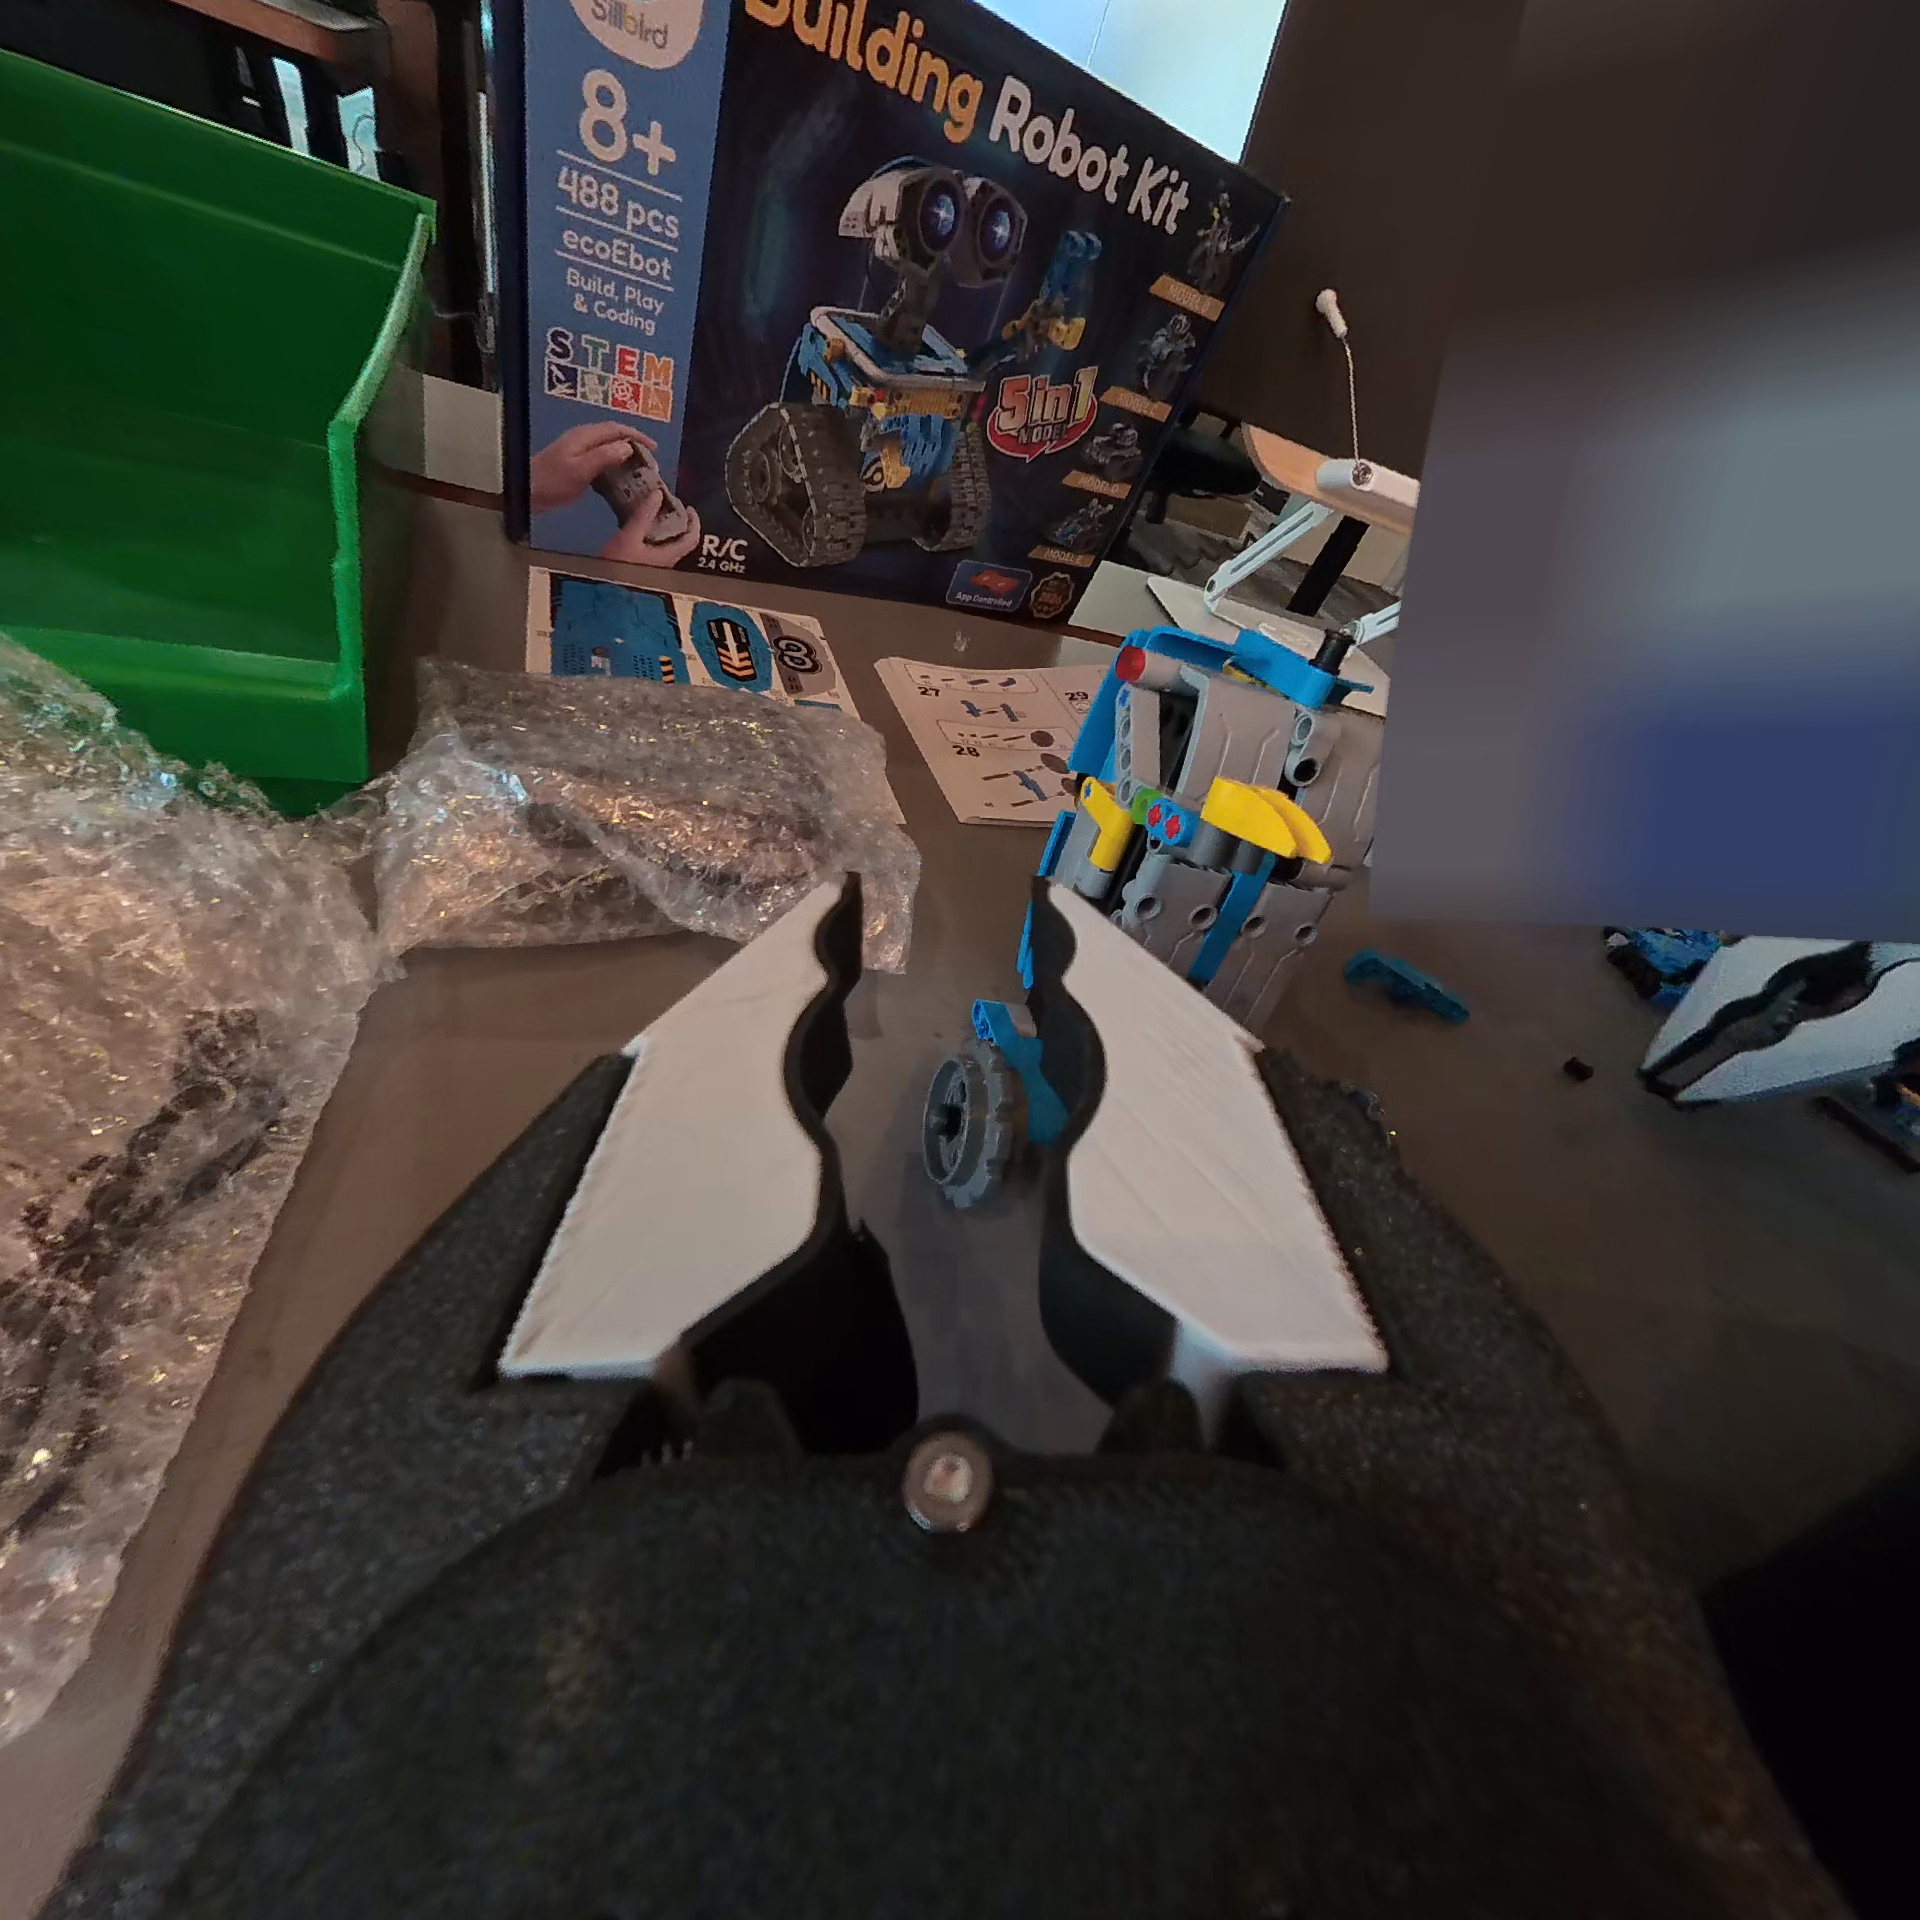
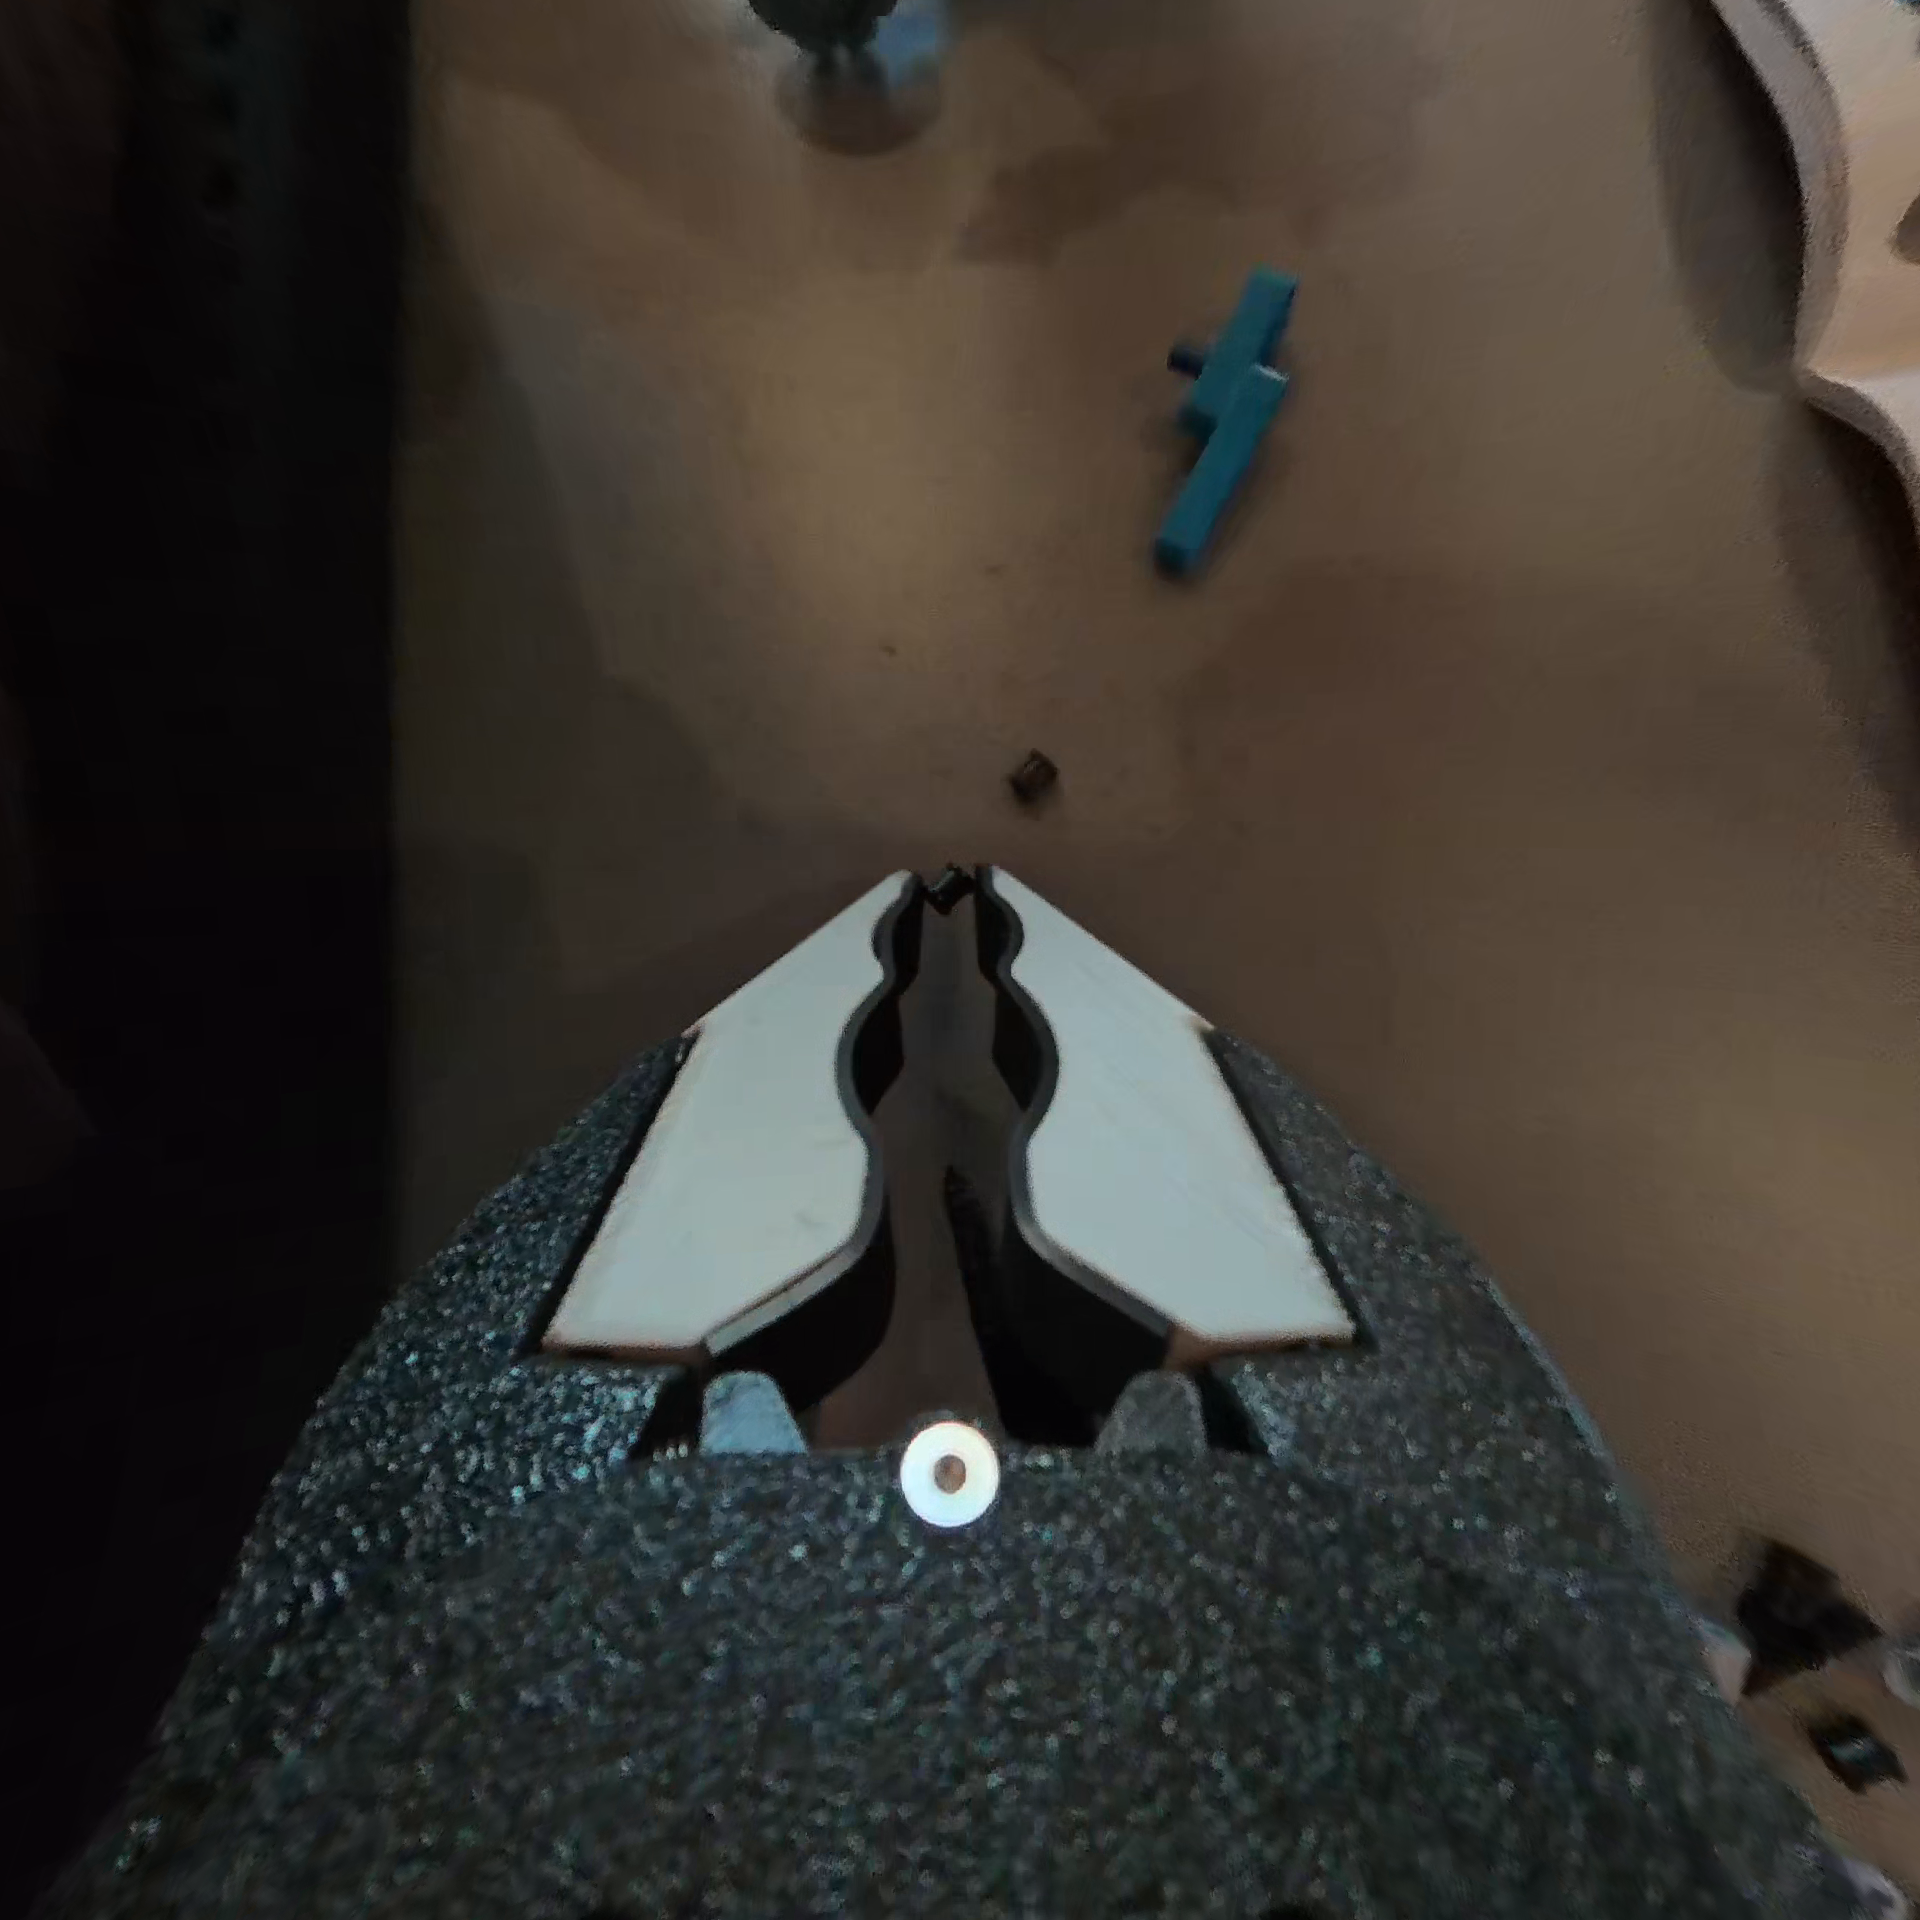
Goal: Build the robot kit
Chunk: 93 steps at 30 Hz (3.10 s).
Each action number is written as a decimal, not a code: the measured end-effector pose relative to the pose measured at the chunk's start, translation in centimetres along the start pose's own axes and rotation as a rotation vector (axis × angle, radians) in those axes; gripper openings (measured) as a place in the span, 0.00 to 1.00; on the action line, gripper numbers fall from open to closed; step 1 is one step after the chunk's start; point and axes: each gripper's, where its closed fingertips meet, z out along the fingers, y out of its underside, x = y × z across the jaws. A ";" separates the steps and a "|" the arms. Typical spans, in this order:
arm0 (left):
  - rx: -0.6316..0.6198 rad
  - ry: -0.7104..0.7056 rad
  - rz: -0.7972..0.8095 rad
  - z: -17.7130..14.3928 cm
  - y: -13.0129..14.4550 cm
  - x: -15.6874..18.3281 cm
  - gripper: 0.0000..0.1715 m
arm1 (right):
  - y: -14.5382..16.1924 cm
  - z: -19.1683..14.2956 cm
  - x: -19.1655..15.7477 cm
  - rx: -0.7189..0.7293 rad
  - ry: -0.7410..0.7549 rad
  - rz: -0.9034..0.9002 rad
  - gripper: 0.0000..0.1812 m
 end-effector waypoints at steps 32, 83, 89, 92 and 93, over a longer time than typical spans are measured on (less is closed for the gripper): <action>0.001 0.012 -0.017 0.1 0.0 0.1 0.18 | 10.0 -10.2 14.4 0.074 0.578 0.593 0.03; 0.005 0.020 -0.016 0.2 0.0 0.4 0.18 | 14.8 -17.2 19.3 0.118 0.894 0.829 0.07; 0.013 0.023 -0.027 0.1 -0.1 0.3 0.18 | 14.0 -15.8 19.7 0.071 0.889 0.765 0.09; 0.014 0.024 -0.029 0.1 -0.1 0.3 0.18 | 14.1 -15.0 19.8 0.057 0.873 0.772 0.09; 0.015 0.025 -0.028 0.1 -0.1 0.3 0.18 | 14.3 -14.8 19.9 0.044 0.874 0.773 0.09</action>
